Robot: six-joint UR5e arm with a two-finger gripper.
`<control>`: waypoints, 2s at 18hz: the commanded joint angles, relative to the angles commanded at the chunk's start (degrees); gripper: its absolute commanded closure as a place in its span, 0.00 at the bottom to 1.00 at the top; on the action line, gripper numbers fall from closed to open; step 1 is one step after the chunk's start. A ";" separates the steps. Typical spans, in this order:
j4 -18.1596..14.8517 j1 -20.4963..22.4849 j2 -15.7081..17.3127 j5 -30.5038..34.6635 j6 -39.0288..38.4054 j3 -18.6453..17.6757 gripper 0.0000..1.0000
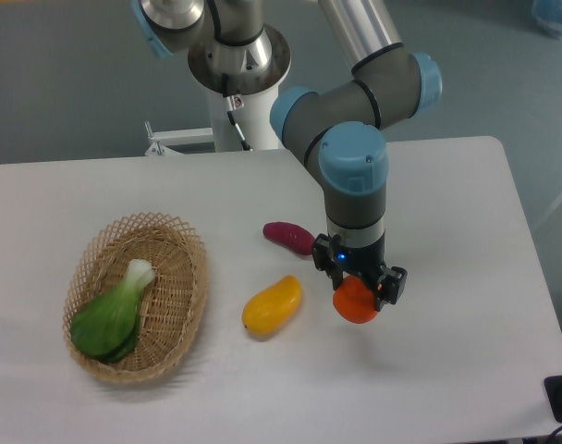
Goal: Place the orange on the table
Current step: 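Lower the held orange onto the table beside the yellow mango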
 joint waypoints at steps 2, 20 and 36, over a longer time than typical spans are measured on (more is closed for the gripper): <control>0.00 0.00 -0.09 0.17 0.00 0.00 0.42; 2.02 -2.46 -5.27 6.15 -4.56 -0.70 0.36; 3.87 -3.78 -5.63 7.83 -7.03 1.05 0.00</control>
